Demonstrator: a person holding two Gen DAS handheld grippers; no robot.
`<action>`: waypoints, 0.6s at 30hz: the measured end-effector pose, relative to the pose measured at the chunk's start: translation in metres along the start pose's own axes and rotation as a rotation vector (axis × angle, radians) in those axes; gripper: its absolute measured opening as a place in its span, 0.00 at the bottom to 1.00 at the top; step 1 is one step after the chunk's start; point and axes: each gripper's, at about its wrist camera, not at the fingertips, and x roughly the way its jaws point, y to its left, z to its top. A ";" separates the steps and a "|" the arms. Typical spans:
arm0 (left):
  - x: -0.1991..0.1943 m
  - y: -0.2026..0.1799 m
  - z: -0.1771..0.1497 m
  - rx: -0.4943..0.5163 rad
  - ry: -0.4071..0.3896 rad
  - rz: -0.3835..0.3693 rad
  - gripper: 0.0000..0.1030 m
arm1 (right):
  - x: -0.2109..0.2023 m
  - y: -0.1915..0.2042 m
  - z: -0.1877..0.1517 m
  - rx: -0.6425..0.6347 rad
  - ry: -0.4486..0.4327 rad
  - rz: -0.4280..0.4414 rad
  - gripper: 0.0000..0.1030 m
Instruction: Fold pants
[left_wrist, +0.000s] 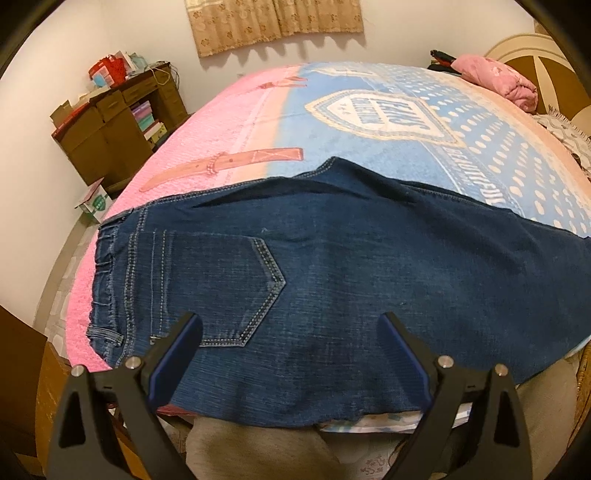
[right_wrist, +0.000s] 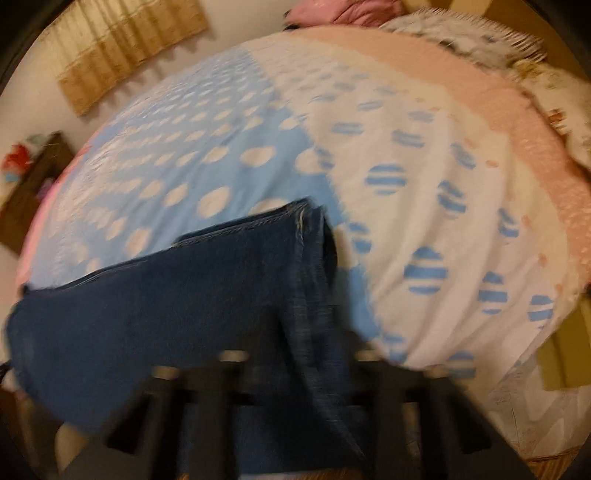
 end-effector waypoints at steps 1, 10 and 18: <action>0.001 -0.001 0.000 -0.002 0.000 -0.002 0.94 | -0.004 -0.001 -0.003 0.008 0.016 0.081 0.16; -0.005 -0.005 -0.001 0.016 -0.015 0.001 0.94 | 0.005 0.004 -0.010 -0.004 -0.083 -0.069 0.29; -0.005 0.007 -0.003 -0.026 -0.022 -0.027 0.94 | -0.023 0.023 0.000 0.066 -0.062 -0.070 0.10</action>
